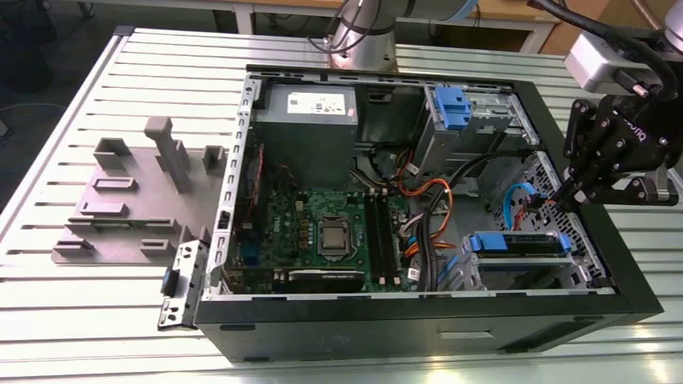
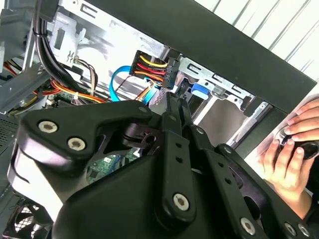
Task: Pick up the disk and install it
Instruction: 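Insert the first disk wire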
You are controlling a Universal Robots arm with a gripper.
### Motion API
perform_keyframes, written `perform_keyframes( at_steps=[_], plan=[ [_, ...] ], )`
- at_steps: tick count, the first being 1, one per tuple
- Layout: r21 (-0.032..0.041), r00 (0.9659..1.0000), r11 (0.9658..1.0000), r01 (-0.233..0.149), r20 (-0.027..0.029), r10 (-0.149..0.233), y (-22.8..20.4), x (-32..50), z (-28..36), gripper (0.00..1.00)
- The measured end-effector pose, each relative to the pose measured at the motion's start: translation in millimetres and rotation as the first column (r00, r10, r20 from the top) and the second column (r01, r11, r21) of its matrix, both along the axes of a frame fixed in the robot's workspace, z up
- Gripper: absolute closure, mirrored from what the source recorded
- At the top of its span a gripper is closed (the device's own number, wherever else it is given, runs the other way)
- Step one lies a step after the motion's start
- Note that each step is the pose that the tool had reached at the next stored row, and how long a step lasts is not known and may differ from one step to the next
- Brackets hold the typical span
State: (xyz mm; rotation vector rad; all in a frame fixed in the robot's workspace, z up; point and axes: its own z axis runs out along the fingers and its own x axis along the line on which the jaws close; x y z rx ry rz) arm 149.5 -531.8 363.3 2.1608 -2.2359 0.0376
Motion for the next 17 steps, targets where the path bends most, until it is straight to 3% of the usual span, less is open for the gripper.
perform_keyframes(
  at_steps=[10,14,17],
  plan=[
    [-0.0013,0.9981,0.9981,-0.062,0.0,0.062,1.6,0.1,-0.8,0.75],
    [-0.002,0.9979,0.9979,-0.065,0.0,0.065,7.1,0.3,-1.6,0.75],
    [-0.0096,0.9978,0.9977,-0.066,-0.0006,0.066,10.7,0.6,-2.6,0.75]
  ],
)
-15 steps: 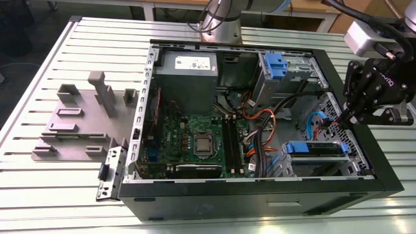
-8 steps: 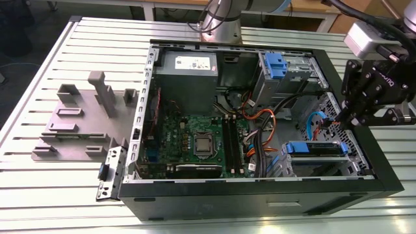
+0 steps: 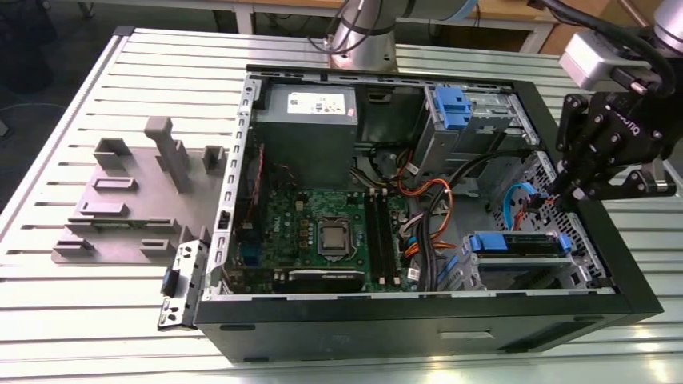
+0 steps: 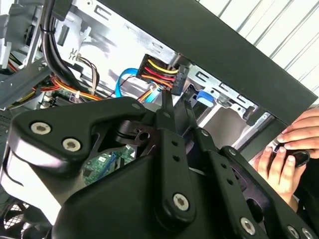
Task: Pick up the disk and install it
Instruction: 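Insert the first disk wire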
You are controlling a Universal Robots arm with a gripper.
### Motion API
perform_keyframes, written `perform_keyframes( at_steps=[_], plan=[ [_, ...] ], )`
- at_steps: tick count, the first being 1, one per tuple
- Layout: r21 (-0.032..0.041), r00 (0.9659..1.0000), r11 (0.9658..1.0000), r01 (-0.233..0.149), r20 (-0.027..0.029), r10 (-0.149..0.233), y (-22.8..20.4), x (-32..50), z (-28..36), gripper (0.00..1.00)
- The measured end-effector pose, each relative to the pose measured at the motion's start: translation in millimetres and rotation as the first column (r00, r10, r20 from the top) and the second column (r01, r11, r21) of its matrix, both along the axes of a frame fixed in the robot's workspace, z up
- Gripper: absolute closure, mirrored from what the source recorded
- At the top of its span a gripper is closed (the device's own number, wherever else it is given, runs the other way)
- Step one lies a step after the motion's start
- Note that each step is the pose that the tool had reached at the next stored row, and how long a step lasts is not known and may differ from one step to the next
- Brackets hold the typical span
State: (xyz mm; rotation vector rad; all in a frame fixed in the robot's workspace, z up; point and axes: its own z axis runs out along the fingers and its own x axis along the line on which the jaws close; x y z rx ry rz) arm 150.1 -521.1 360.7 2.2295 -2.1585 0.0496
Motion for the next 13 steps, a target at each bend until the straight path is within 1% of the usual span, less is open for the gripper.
perform_keyframes(
  at_steps=[3,4,6,8,10,13],
  plan=[
    [-0.0105,1.0,0.9999,-0.001,0.0,0.001,1.9,0.3,-0.9,0.75],
    [-0.012,1.0,0.9999,-0.001,0.0,0.001,2.2,0.5,-1.3,0.75],
    [-0.0127,1.0,0.9999,-0.002,0.0,0.002,2.6,0.8,-2.0,0.75],
    [-0.0158,1.0,0.9999,-0.003,0.0,0.003,3.1,1.1,-2.5,0.75],
    [-0.0197,1.0,0.9998,-0.003,0.0,0.003,3.6,1.5,-3.0,0.75],
    [-0.0278,1.0,0.9996,-0.006,0.0,0.006,4.2,2.3,-3.7,0.75]
  ],
)
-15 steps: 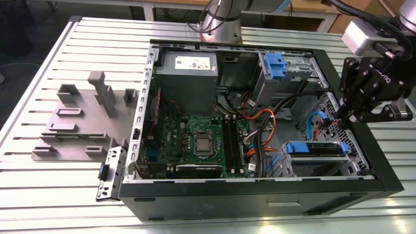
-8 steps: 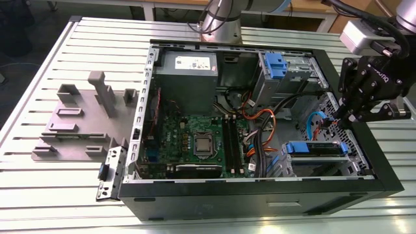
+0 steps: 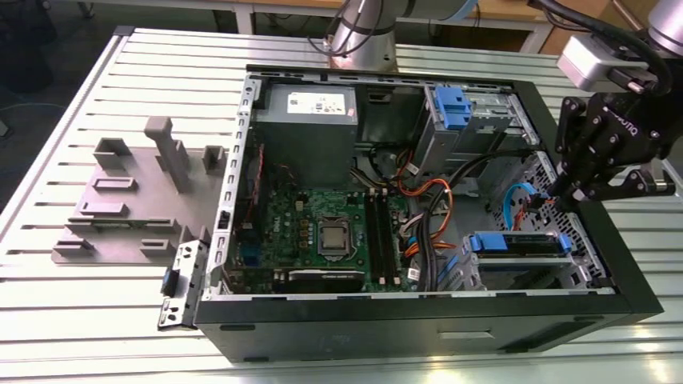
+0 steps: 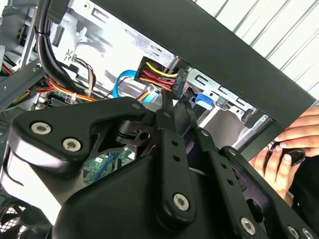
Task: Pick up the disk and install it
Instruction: 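Insert the first disk wire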
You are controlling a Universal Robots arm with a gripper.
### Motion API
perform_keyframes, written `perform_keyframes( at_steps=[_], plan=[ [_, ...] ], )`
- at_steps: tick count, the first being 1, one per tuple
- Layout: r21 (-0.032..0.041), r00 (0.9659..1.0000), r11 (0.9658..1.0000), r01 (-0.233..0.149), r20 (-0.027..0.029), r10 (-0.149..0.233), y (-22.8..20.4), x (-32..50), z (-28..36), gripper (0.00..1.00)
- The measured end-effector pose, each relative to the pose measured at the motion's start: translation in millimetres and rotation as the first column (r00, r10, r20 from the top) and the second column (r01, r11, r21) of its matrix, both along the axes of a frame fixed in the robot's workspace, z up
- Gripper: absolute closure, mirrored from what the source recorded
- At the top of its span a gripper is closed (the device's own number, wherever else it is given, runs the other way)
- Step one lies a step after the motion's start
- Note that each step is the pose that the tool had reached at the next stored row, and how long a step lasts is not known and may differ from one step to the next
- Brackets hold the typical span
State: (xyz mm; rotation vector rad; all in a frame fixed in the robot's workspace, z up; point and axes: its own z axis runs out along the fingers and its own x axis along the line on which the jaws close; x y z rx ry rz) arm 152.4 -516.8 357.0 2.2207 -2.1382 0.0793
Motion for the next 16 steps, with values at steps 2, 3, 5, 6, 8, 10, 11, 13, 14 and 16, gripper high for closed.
perform_keyframes(
  at_steps=[2,3,5,6,8,10,11,13,14,16],
  plan=[
    [-0.002,1.0,1.0,-0.002,-0.0001,0.002,0.0,0.3,-0.2,0.75],
    [-0.0021,1.0,1.0,-0.003,-0.0001,0.003,0.0,0.3,-0.1,0.75],
    [-0.0022,1.0,1.0,-0.003,0.0,0.003,0.0,0.3,-0.1,0.75],
    [-0.0021,1.0,1.0,-0.003,0.0,0.003,0.1,0.3,-0.2,0.75],
    [-0.0021,1.0,1.0,-0.003,0.0,0.003,0.1,0.3,-0.2,0.75],
    [-0.0023,1.0,1.0,-0.004,-0.0034,0.004,0.1,0.5,-0.1,0.75],
    [-0.0022,1.0,1.0,-0.004,-0.0077,0.004,0.1,0.7,-0.1,0.75],
    [-0.0022,0.9998,1.0,-0.003,-0.0184,0.003,0.1,1.1,-0.2,0.75],
    [-0.0029,0.9997,1.0,-0.003,-0.0246,0.003,0.2,1.4,-0.3,0.75],
    [-0.0039,0.9993,1.0,-0.003,-0.0372,0.003,0.4,2.5,-0.2,0.75]
  ],
)
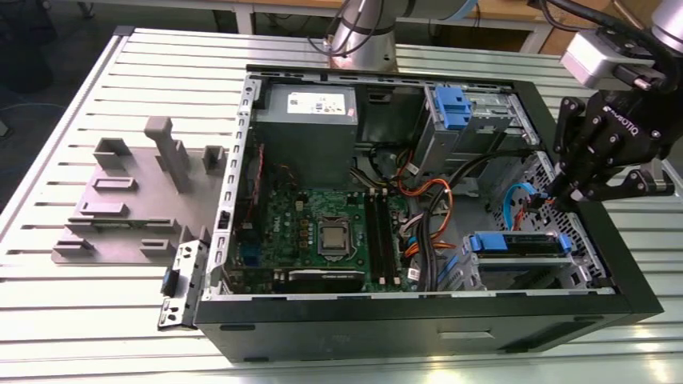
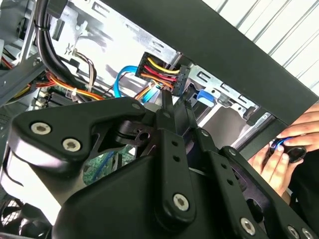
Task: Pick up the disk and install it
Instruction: 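Insert the first disk wire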
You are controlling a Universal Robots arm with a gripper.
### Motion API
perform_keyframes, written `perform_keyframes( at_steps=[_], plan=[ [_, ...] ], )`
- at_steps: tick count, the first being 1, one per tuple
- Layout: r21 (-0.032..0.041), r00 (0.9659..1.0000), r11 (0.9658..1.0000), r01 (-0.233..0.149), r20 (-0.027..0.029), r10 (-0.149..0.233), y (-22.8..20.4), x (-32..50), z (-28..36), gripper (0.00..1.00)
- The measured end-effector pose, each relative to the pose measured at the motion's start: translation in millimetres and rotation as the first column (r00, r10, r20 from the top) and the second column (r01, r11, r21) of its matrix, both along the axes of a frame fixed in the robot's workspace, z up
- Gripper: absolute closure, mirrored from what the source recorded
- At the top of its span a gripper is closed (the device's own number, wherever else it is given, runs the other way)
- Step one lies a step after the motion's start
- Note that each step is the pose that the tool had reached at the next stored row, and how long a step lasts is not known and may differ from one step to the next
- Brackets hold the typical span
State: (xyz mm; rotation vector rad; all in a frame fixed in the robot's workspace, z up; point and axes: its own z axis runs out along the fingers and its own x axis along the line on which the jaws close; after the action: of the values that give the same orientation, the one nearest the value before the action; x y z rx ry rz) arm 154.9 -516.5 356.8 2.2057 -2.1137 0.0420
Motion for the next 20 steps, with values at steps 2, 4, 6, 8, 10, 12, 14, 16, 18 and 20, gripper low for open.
perform_keyframes(
  at_steps=[2,4,6,8,10,12,14,16,18,20],
  plan=[
    [0.0,1.0,1.0,-0.003,-0.007,0.003,0.3,0.4,0.0,0.75],
    [-0.0001,0.9999,0.9999,-0.013,-0.0088,0.013,0.2,0.3,0.0,0.75],
    [-0.0009,0.9994,0.9994,-0.034,-0.0101,0.034,0.2,0.4,-0.1,0.75],
    [-0.0016,0.9985,0.9986,-0.053,-0.0106,0.053,0.1,0.5,-0.1,0.75],
    [-0.0019,0.9982,0.9982,-0.06,-0.011,0.06,0.3,0.9,-0.1,0.75],
    [-0.0022,0.9981,0.9982,-0.061,-0.0134,0.061,0.7,2.0,-0.1,0.75],
    [-0.0031,0.998,0.9981,-0.061,-0.0177,0.061,1.3,3.6,-0.1,0.75],
    [-0.0041,0.9979,0.9981,-0.061,-0.0215,0.061,1.8,5.4,-0.1,0.75],
    [-0.0063,0.9978,0.9981,-0.061,-0.0252,0.061,2.1,7.2,-0.2,0.75],
    [-0.0095,0.9977,0.9981,-0.062,-0.0289,0.061,2.5,9.2,-0.5,0.75]
  ],
)
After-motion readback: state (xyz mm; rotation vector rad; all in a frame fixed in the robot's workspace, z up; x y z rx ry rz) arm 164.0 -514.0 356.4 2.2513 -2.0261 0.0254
